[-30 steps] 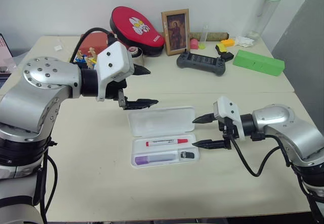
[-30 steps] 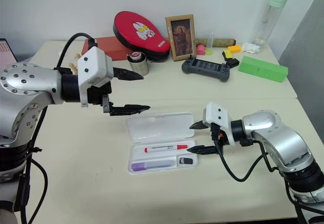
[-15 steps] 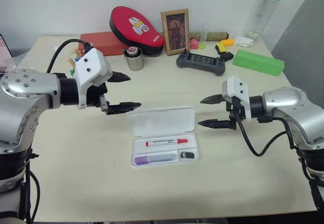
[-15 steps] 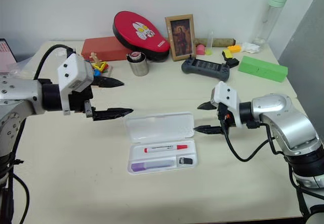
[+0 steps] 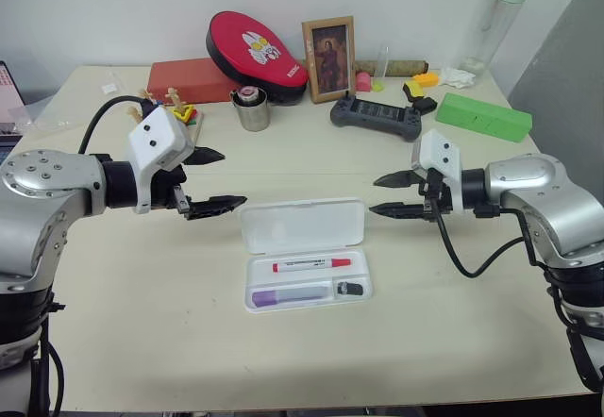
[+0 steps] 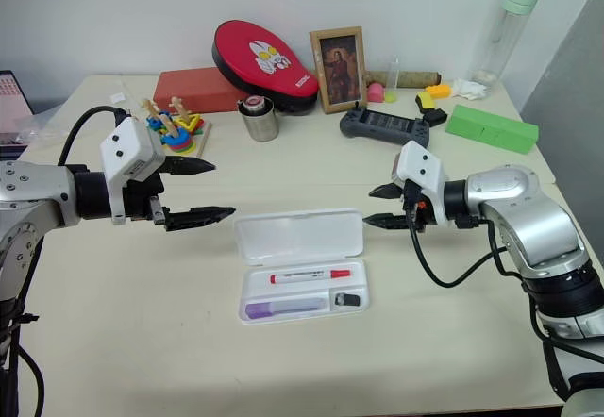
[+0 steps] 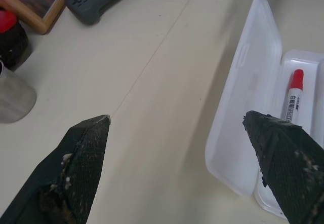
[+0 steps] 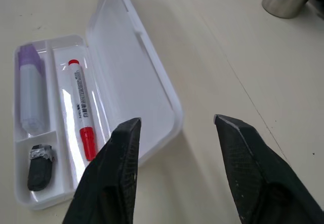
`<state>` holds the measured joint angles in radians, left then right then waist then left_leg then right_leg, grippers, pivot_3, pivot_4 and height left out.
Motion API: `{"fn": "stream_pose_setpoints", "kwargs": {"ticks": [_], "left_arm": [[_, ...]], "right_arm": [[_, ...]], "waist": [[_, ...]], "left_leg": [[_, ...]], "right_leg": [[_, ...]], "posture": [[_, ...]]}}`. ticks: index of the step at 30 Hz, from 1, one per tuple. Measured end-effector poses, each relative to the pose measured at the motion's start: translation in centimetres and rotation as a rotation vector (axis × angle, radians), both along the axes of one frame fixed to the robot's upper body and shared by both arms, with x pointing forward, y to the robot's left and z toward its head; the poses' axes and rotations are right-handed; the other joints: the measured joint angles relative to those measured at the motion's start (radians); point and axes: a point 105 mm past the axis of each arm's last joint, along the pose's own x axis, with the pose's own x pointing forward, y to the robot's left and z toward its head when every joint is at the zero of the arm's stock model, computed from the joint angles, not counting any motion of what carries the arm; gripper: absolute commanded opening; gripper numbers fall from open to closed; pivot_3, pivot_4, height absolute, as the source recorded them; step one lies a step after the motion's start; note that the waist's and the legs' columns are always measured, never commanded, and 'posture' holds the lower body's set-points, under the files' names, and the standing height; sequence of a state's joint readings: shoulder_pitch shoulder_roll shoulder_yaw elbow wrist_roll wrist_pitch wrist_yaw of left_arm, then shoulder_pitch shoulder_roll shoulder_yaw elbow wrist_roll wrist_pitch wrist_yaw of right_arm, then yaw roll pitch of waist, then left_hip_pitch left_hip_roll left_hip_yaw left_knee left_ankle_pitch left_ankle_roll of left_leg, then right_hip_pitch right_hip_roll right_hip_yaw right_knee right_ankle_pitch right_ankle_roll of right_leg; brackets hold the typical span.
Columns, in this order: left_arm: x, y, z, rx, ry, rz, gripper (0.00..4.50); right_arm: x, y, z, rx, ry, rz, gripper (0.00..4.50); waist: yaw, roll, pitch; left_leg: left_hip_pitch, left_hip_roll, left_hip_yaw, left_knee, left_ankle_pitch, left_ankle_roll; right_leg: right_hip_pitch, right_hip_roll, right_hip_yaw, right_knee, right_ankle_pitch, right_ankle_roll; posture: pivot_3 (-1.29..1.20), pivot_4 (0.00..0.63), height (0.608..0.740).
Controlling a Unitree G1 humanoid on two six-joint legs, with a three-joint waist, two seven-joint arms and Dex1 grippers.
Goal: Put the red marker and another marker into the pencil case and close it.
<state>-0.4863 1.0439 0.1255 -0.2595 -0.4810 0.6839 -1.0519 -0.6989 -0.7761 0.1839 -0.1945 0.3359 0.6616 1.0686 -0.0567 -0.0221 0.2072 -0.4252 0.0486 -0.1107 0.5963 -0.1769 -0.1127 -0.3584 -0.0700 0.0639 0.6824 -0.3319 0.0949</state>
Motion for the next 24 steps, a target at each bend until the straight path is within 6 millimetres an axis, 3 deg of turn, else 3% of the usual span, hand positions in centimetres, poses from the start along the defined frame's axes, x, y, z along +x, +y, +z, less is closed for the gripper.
{"fn": "stream_pose_setpoints", "kwargs": {"ticks": [7, 21, 24], "left_arm": [[0.6, 0.7, 0.0, -0.004, -0.019, 0.039, 4.5], [2.2, 2.7, -0.7, -0.032, -0.045, 0.132, 4.5], [2.3, 2.8, -0.7, -0.033, -0.044, 0.137, 3.93]], "right_arm": [[0.5, -0.1, 0.1, -0.003, -0.013, -0.011, 0.03], [0.1, 0.2, 0.4, -0.009, -0.014, 0.031, 0.03], [0.0, 0.2, 0.4, -0.011, -0.016, 0.035, 0.0]], "waist": [[0.0, 0.0, 0.0], [0.0, 0.0, 0.0], [0.0, 0.0, 0.0]], "left_leg": [[0.0, 0.0, 0.0, -0.001, 0.0, 0.0], [0.0, 0.0, 0.0, -0.001, 0.0, 0.0], [0.0, 0.0, 0.0, -0.001, 0.0, 0.0]], "right_leg": [[0.0, 0.0, 0.0, 0.0, 0.0, 0.0], [0.0, 0.0, 0.0, 0.0, 0.0, 0.0], [0.0, 0.0, 0.0, 0.0, 0.0, 0.0]], "posture": [[0.0, 0.15, 0.74], [0.0, 0.15, 0.74], [0.0, 0.15, 0.74]]}}
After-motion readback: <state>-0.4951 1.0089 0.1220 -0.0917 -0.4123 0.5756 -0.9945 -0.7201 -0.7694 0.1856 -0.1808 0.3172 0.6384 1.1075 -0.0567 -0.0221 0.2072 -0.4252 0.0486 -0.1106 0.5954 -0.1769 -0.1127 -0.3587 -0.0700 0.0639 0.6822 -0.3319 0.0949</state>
